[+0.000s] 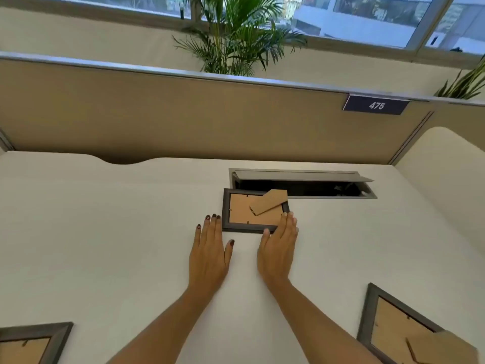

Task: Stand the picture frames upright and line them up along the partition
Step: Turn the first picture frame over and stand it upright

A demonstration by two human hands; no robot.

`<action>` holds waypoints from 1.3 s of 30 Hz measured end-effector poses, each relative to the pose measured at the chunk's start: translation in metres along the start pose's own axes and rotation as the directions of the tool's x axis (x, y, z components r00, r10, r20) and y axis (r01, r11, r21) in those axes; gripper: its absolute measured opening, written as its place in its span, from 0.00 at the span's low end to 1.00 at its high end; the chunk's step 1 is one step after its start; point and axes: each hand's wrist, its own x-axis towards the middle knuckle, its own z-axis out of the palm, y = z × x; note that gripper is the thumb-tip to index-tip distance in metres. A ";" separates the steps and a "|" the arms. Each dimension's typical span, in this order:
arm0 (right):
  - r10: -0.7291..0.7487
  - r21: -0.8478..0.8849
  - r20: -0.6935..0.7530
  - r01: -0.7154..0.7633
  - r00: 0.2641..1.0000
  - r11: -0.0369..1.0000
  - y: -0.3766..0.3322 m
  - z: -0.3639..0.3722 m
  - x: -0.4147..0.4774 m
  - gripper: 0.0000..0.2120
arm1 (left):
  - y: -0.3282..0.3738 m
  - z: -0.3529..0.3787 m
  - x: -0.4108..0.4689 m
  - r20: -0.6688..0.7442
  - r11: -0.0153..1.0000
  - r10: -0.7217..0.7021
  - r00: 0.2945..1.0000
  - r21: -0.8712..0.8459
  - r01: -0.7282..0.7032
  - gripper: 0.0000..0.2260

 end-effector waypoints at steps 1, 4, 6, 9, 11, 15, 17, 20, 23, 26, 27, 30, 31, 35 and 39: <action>0.039 -0.011 0.003 -0.039 0.999 0.999 0.000 0.001 0.004 0.29 | 0.000 0.002 0.002 -0.012 1.000 -0.014 1.000 -0.026 0.013 0.31; 0.145 -0.041 0.019 -0.145 0.989 0.989 -0.002 0.002 0.013 0.28 | 0.001 0.008 0.007 -0.025 0.993 -0.086 0.996 -0.084 0.083 0.30; 0.173 -0.027 0.019 -0.172 0.985 0.985 -0.002 0.004 0.013 0.27 | -0.002 0.015 0.008 0.000 0.990 -0.094 0.996 -0.104 0.094 0.29; 0.187 -0.017 0.006 -0.187 0.982 0.982 -0.003 0.004 0.012 0.26 | -0.006 0.018 0.009 0.025 0.989 -0.087 0.996 -0.121 0.089 0.30; 0.187 -0.005 -0.001 -0.187 0.982 0.982 -0.004 0.004 0.012 0.26 | -0.006 0.018 0.010 0.021 0.982 -0.103 0.994 -0.158 0.105 0.31; 0.191 0.040 -0.020 -0.190 0.981 0.981 -0.004 0.003 0.011 0.25 | -0.006 0.015 0.010 0.031 0.949 -0.180 0.983 -0.256 0.182 0.28; 0.195 0.070 -0.026 -0.193 0.981 0.979 -0.004 0.001 0.011 0.25 | -0.002 0.011 0.012 0.061 0.905 -0.234 0.970 -0.351 0.240 0.26; 0.184 0.104 -0.036 -0.179 0.982 0.978 -0.005 -0.001 0.011 0.27 | 0.008 -0.002 0.023 0.251 0.685 -0.310 0.917 -0.610 0.398 0.24; 0.187 0.118 -0.069 -0.178 0.980 0.977 -0.005 -0.003 0.010 0.28 | 0.013 -0.014 0.028 0.369 0.531 -0.346 0.862 -0.680 0.505 0.24; 0.193 0.132 -0.079 -0.181 0.978 0.974 -0.003 -0.005 0.008 0.27 | 0.012 -0.023 0.024 0.306 0.445 -0.436 0.846 -0.744 0.498 0.22; 0.185 0.133 -0.074 -0.175 0.980 0.976 -0.002 -0.006 0.007 0.27 | 0.011 -0.025 0.024 0.286 0.422 -0.463 0.839 -0.761 0.492 0.20; 0.147 0.122 -0.043 -0.141 0.988 0.982 -0.001 -0.008 0.001 0.27 | 0.008 -0.034 0.031 0.318 0.433 -0.470 0.823 -0.730 0.529 0.16; 0.139 0.123 -0.038 -0.133 0.990 0.983 0.000 -0.009 -0.002 0.27 | 0.007 -0.036 0.033 0.347 0.445 -0.458 0.818 -0.707 0.549 0.15; 0.134 0.145 -0.021 -0.129 0.991 0.981 0.001 -0.014 -0.015 0.26 | 0.002 -0.043 0.039 0.453 0.394 -0.445 0.773 -0.676 0.623 0.07; 0.132 0.180 0.001 -0.130 0.991 0.975 0.003 -0.018 -0.024 0.24 | 0.000 -0.052 0.038 0.582 0.173 -0.399 0.708 -0.711 0.682 0.08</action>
